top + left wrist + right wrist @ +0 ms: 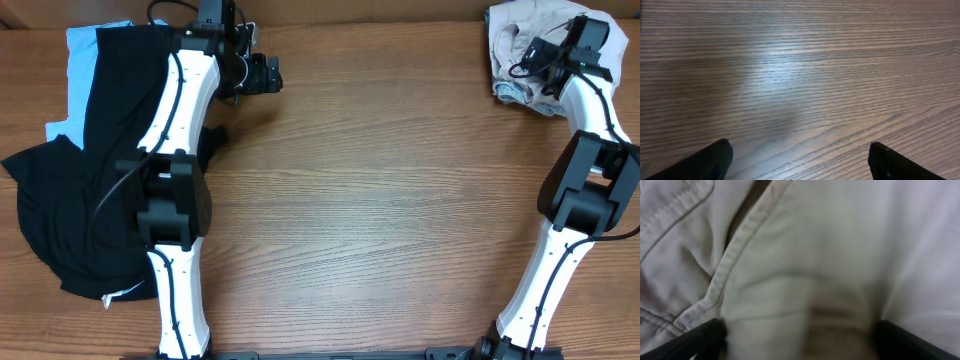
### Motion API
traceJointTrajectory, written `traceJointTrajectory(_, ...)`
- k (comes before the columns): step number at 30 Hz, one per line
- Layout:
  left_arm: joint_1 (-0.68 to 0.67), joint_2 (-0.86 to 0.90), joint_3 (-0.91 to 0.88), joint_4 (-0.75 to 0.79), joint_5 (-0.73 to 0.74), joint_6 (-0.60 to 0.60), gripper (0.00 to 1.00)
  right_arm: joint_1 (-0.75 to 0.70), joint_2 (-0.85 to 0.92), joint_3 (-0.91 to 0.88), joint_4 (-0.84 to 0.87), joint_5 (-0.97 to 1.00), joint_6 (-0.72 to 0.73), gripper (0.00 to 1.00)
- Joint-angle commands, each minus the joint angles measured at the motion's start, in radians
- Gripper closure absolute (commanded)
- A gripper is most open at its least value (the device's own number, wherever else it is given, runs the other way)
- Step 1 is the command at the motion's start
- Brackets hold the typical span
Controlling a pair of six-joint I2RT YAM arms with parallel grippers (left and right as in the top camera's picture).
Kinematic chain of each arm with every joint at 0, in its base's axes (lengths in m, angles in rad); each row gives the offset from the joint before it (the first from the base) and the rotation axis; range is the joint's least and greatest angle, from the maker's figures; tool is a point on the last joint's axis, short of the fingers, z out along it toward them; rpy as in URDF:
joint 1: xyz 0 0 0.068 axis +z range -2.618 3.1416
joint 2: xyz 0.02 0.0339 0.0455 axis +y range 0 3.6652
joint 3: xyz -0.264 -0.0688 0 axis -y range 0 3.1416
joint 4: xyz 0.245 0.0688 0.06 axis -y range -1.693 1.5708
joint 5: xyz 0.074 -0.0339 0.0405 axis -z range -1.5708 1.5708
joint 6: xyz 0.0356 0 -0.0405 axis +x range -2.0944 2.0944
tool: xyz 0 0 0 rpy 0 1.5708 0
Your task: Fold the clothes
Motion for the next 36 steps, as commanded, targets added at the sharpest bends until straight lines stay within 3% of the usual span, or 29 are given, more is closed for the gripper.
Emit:
traceJointTrajectory(1,-0.013,0.010,0.015,-0.003,-0.006,-0.013,0.10,0.072,0.105,-0.092,-0.154,-0.088,-0.026,0.00)
traceJointTrajectory(16,-0.014,0.010,0.015,-0.029,-0.006,-0.013,0.10,0.069,0.105,-0.092,-0.510,-0.076,0.014,0.00)
traceJointTrajectory(21,-0.019,0.010,0.015,-0.028,-0.006,-0.013,0.10,0.005,0.105,-0.092,-0.407,-0.036,0.086,0.00)
traceJointTrajectory(27,-0.019,0.010,0.015,-0.029,-0.006,-0.013,0.10,-0.061,0.105,-0.093,-0.256,0.095,0.066,0.00)
traceJointTrajectory(36,-0.019,0.010,0.015,-0.027,-0.006,-0.013,0.09,-0.105,0.105,-0.091,-0.117,0.097,0.024,0.00)
